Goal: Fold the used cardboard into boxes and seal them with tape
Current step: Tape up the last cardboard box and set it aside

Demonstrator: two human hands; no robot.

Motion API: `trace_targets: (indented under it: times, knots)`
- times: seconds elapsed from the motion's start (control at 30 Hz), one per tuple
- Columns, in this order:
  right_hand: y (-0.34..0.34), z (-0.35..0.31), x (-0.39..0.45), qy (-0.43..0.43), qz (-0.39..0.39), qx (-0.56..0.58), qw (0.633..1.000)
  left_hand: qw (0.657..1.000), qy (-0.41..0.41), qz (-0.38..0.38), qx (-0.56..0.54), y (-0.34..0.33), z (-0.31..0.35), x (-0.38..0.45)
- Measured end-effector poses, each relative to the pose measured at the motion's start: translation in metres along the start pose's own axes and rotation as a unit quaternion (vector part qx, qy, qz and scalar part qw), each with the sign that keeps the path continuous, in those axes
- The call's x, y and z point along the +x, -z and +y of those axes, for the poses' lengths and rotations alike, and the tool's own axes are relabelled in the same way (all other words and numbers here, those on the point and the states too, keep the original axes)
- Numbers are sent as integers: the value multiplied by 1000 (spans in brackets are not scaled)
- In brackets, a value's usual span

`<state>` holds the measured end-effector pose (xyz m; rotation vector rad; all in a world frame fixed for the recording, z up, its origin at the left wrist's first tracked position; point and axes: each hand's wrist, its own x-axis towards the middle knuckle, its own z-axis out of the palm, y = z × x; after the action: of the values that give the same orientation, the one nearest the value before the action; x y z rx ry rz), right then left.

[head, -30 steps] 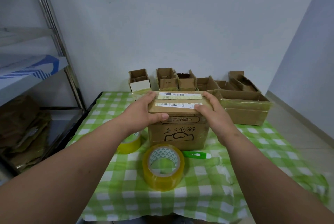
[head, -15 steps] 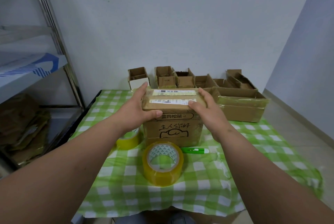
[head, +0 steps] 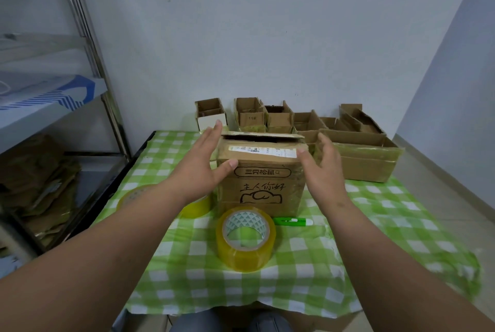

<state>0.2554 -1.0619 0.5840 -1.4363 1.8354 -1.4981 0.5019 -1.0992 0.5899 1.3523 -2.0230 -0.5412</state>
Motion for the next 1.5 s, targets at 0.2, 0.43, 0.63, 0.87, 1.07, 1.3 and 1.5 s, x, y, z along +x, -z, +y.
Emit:
trace_targets:
  times: [0.2, 0.43, 0.63, 0.87, 1.07, 1.3, 1.5]
  knots:
    - [-2, 10, -29, 49, 133, -77, 987, 974, 7, 157, 165, -3, 4, -28]
    - [-4, 11, -76, 185, 24, -205, 961, 933, -117, 112, 322, -12, 5, -70]
    - [-18, 15, -116, 238, -249, -359, 867, 887, -108, -88, 440, -23, 1, -96]
    - [-21, 4, -126, 190, -312, -402, 839, 900, -7, -143, 412, -25, -6, -102]
    - [-16, 2, -129, 115, -299, -318, 892, 956, 63, -156, 242, -24, -8, -100]
    - [-9, -6, -127, 44, -264, -214, 939, 989, 98, -107, -9, -18, 2, -103]
    - [-4, -14, -127, 59, -247, -213, 943, 994, 80, -59, -54, -16, 16, -110]
